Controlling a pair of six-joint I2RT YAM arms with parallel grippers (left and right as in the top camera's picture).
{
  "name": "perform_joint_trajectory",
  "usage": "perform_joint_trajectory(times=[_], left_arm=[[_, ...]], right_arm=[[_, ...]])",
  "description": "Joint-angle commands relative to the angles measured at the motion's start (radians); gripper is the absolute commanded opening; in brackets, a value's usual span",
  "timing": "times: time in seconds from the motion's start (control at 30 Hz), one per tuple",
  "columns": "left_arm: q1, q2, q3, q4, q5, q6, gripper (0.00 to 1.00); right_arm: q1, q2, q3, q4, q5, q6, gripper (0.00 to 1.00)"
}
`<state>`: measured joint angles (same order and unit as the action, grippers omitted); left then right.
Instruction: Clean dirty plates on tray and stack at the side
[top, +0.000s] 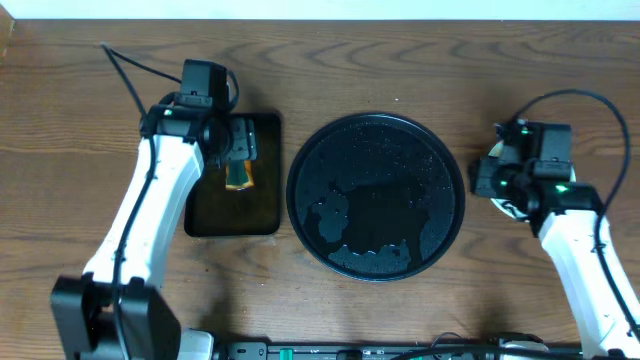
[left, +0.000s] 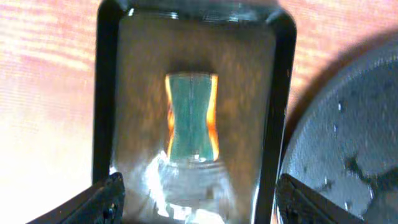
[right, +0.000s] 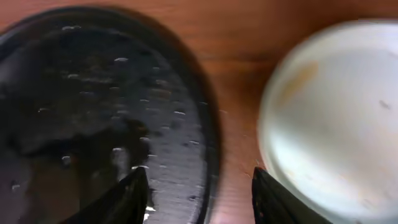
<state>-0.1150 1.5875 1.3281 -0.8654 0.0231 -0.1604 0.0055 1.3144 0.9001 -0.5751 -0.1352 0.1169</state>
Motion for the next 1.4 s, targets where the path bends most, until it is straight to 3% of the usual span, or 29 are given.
perform_joint_trajectory(times=[0.0, 0.13, 0.23, 0.3, 0.33, 0.53, 0.67, 0.8, 1.37], left_arm=[[0.000, -0.035, 0.008, -0.104, -0.009, -0.030, 0.78], [0.000, -0.045, 0.007, -0.248, 0.000, -0.076, 0.78], [0.000, -0.070, 0.000, -0.311, 0.011, -0.074, 0.78], [0.000, -0.109, -0.014, -0.311, 0.021, -0.074, 0.78], [0.000, -0.130, -0.024, -0.307, 0.021, -0.074, 0.78], [0.000, -0.466, -0.246, -0.155, 0.021, -0.053, 0.79], [0.000, -0.837, -0.426, -0.040, 0.020, -0.017, 0.79], [0.000, -1.035, -0.449, -0.038, 0.021, -0.017, 0.79], [0.000, -1.098, -0.449, -0.075, 0.021, -0.017, 0.80]], right_arm=[[0.080, -0.010, 0.065, 0.012, 0.004, -0.071, 0.58], [0.117, -0.010, 0.072, -0.054, 0.010, -0.100, 0.66], [0.118, -0.021, 0.071, -0.170, 0.023, -0.031, 0.72], [0.121, -0.047, 0.071, -0.217, 0.042, -0.024, 0.96], [0.122, -0.060, 0.070, -0.229, 0.043, -0.024, 0.99], [0.150, -0.317, -0.012, -0.263, 0.137, 0.006, 0.99], [0.179, -0.568, -0.123, -0.235, 0.168, 0.010, 0.99], [0.179, -0.679, -0.143, -0.268, 0.169, 0.009, 0.99], [0.179, -0.680, -0.143, -0.298, 0.146, 0.009, 0.99]])
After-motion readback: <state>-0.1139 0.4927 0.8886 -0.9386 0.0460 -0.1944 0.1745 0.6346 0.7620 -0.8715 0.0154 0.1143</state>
